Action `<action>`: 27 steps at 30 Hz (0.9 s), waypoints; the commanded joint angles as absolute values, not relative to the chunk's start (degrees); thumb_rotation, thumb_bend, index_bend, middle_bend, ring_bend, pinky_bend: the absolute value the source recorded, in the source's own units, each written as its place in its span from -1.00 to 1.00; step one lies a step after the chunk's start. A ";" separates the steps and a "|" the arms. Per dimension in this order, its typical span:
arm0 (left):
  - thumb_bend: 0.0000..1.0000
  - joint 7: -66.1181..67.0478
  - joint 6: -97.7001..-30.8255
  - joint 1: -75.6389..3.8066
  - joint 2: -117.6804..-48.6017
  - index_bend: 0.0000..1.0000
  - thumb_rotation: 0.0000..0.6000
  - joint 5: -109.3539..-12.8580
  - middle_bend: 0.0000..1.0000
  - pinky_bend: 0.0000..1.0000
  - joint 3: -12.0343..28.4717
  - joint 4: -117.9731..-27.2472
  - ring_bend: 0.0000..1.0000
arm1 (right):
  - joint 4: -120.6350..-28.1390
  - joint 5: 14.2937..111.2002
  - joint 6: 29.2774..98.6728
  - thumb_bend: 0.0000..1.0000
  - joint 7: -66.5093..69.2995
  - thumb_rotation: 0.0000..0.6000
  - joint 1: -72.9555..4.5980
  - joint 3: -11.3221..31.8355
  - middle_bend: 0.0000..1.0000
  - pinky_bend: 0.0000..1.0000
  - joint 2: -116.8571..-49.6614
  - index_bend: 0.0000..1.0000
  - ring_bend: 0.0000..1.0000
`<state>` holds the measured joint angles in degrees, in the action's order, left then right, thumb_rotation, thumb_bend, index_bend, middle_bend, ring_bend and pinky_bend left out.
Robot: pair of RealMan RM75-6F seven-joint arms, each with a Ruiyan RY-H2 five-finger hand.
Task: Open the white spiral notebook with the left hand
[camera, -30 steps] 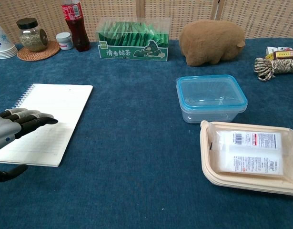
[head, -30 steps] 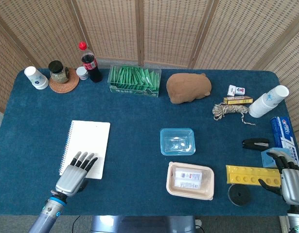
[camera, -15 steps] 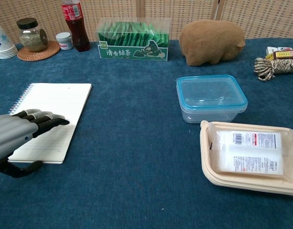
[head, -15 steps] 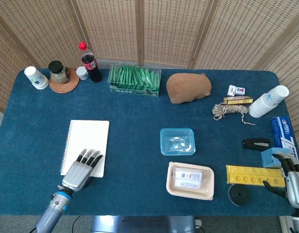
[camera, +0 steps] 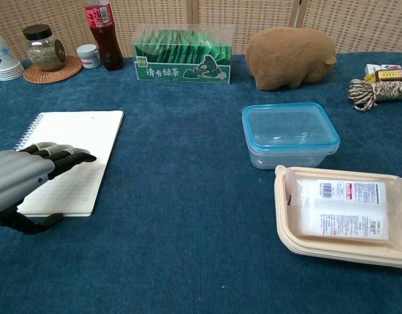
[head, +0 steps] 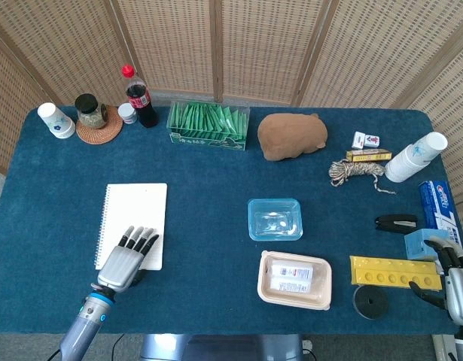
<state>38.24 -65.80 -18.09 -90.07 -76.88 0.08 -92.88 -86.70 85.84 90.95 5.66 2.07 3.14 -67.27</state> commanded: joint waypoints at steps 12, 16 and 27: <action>-0.13 33.16 -72.16 -16.86 -91.20 -1.00 1.00 -79.86 -1.00 -1.00 0.71 -90.26 -1.00 | -86.95 86.62 92.81 -0.67 5.58 1.00 2.87 3.43 -0.55 -0.39 -67.29 -0.57 -0.67; 0.08 32.23 -74.10 -16.22 -91.08 -1.00 1.00 -81.34 -1.00 -1.00 0.28 -89.36 -1.00 | -87.06 86.74 93.78 -0.67 6.15 1.00 3.32 3.65 -0.55 -0.39 -67.12 -0.57 -0.67; 0.22 28.07 -85.31 -10.66 -89.23 -1.00 1.00 -82.75 -1.00 -1.00 1.44 -89.34 -1.00 | -86.20 87.65 96.27 -0.67 8.40 1.00 4.28 4.19 -0.55 -0.39 -66.59 -0.60 -0.67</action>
